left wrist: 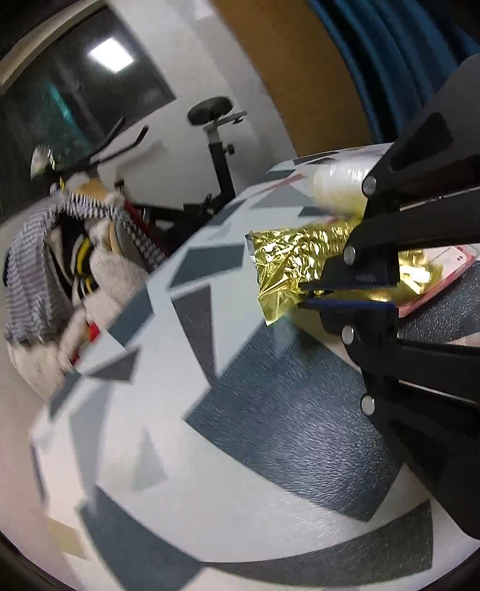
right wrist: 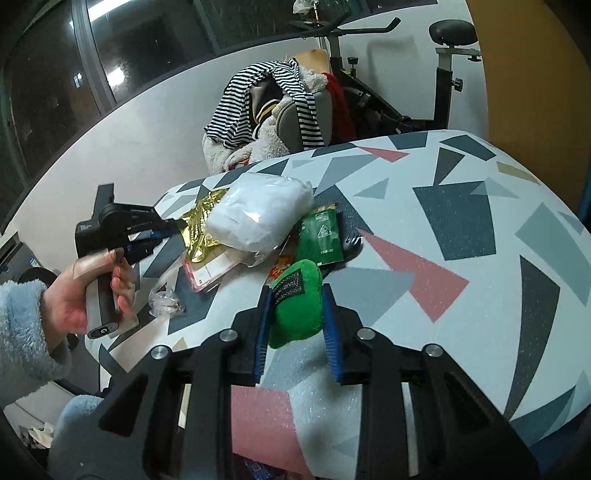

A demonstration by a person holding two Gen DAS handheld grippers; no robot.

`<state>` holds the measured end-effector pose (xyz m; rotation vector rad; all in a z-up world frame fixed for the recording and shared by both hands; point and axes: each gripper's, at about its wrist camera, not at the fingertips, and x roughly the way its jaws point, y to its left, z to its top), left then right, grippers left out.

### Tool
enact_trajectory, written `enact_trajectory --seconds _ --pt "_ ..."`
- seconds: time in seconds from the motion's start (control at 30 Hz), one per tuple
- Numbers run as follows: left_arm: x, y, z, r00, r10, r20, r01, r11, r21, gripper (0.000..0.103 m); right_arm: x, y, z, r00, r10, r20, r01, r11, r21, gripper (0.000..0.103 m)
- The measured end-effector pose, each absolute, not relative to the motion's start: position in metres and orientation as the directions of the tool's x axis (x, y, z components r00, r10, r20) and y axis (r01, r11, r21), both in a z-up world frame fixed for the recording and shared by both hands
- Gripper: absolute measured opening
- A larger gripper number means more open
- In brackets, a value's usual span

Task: Collect trash
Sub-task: 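Lift the gold foil wrapper with the left tool while the right tool holds the green plush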

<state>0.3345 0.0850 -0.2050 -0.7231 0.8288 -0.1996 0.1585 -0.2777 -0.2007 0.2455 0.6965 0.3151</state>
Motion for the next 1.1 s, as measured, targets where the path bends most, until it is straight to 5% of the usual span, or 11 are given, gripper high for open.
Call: enact_trajectory --seconds 0.53,1.1 --pt "0.236 0.075 -0.066 0.793 -0.354 -0.496 0.178 0.913 -0.367 0.002 0.121 -0.265 -0.169 0.744 0.38 -0.549 -0.249 0.921 0.299 0.029" --pt "0.043 0.038 -0.113 0.687 -0.49 -0.537 0.369 0.871 -0.324 0.002 0.054 -0.25 -0.166 0.732 0.388 -0.56 -0.302 0.922 0.244 0.029"
